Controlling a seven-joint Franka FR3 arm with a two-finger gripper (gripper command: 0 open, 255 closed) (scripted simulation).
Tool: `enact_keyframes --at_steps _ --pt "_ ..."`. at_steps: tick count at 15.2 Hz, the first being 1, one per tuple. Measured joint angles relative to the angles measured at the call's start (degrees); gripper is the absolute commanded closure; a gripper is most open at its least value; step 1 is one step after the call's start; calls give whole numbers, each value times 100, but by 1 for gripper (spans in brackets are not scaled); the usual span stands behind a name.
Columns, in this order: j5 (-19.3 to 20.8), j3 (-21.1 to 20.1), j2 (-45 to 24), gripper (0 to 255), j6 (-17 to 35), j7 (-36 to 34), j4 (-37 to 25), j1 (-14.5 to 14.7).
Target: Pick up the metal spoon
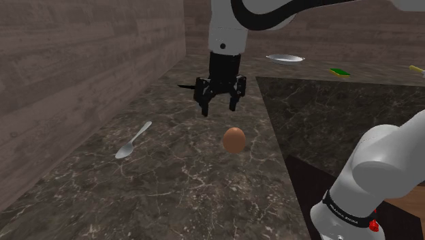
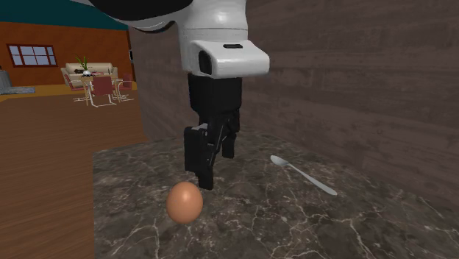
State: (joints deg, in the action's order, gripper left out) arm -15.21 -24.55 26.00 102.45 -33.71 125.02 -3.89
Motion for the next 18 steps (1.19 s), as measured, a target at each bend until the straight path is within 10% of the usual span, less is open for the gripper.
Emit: enact_keyframes --at_steps 10,18 --pt "543 -1032 -2216 0 812 -2697 -1555 -282" --pt "1634 -1113 -4241 0 970 -4841 -3377 220"
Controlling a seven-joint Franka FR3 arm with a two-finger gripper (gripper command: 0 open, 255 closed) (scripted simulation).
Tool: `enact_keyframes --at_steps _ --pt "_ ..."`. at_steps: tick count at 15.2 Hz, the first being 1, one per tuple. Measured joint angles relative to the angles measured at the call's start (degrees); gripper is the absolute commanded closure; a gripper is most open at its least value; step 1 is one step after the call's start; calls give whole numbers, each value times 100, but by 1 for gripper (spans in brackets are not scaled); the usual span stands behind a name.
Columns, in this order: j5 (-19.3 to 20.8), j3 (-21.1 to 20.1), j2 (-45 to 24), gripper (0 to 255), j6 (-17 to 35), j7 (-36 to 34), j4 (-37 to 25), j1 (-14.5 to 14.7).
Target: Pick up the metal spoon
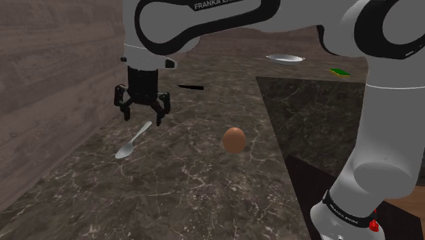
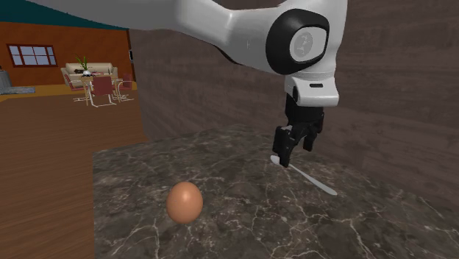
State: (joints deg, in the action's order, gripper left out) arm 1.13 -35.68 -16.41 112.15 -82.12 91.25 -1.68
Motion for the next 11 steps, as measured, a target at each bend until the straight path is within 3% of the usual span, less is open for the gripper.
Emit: enact_keyframes --at_steps 3,10,11 --pt "235 104 -489 0 -10 -451 -504 226" --pt "314 159 -652 0 437 -503 -207 248" --pt "320 163 -664 255 467 -504 -187 249"
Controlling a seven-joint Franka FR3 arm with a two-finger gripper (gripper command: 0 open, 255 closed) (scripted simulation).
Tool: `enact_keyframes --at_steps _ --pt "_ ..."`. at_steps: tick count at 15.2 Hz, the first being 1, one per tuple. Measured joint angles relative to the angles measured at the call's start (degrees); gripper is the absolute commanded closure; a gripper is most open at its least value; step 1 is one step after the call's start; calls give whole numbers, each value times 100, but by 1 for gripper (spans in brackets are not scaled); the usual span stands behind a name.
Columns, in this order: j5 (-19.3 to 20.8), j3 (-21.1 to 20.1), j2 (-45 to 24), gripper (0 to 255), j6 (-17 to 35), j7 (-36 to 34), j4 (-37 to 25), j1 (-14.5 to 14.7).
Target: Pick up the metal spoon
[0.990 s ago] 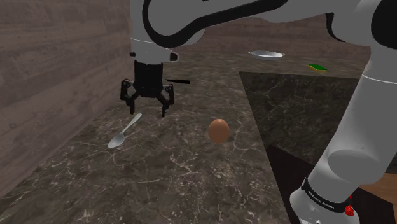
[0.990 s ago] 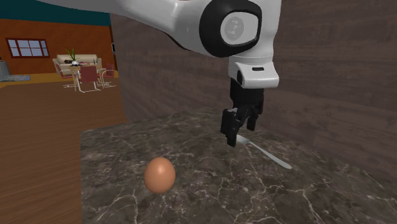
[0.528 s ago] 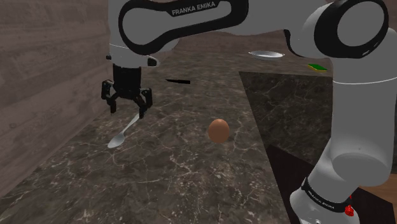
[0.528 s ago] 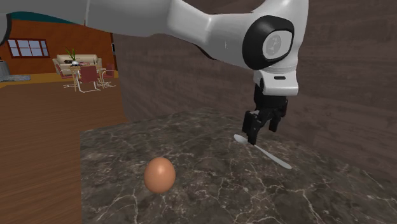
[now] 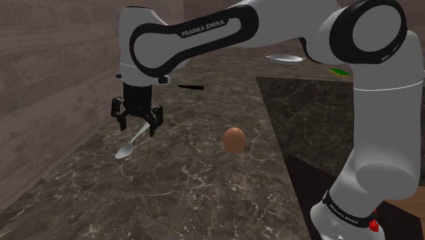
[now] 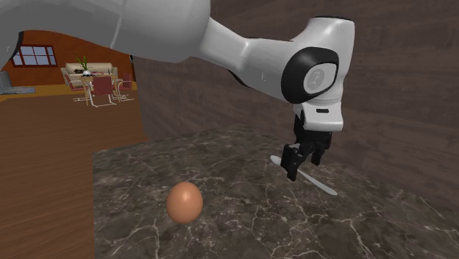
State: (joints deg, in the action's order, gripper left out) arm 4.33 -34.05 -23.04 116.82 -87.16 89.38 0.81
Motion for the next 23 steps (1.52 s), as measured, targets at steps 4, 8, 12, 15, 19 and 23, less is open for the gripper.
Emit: enact_keyframes --at_steps 4,8,12,15,19,23 --pt "3 1 1 255 25 -2 18 0" --pt "6 2 -3 255 31 -5 17 3" --pt "-11 -9 28 255 -52 -9 -35 2" --pt "-33 -21 63 255 -247 -4 -198 0" --pt "-49 -40 102 255 -535 -28 -459 22" --pt "-42 -46 87 255 -859 -43 -800 55"
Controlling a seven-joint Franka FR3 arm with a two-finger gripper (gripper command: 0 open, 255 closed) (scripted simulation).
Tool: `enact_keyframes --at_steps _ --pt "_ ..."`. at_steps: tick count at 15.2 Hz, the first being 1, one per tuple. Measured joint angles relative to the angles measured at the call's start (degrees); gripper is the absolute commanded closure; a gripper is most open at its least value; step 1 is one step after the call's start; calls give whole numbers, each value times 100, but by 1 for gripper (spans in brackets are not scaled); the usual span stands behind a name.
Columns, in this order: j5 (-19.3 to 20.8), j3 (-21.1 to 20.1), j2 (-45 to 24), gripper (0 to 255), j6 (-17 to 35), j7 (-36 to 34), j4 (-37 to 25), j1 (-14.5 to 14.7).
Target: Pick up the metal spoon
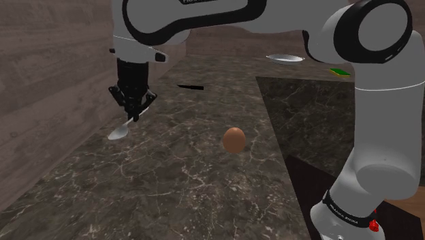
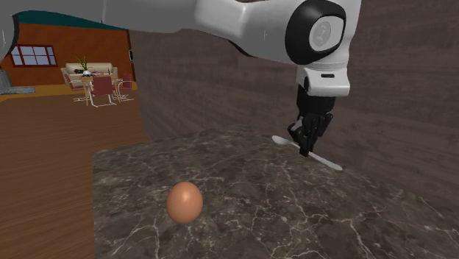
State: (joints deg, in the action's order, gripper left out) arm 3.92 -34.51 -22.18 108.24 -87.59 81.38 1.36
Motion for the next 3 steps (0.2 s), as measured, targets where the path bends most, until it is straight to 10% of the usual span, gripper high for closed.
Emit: enact_keyframes --at_steps 3 --pt "7 -4 -10 255 -205 -14 -217 24"
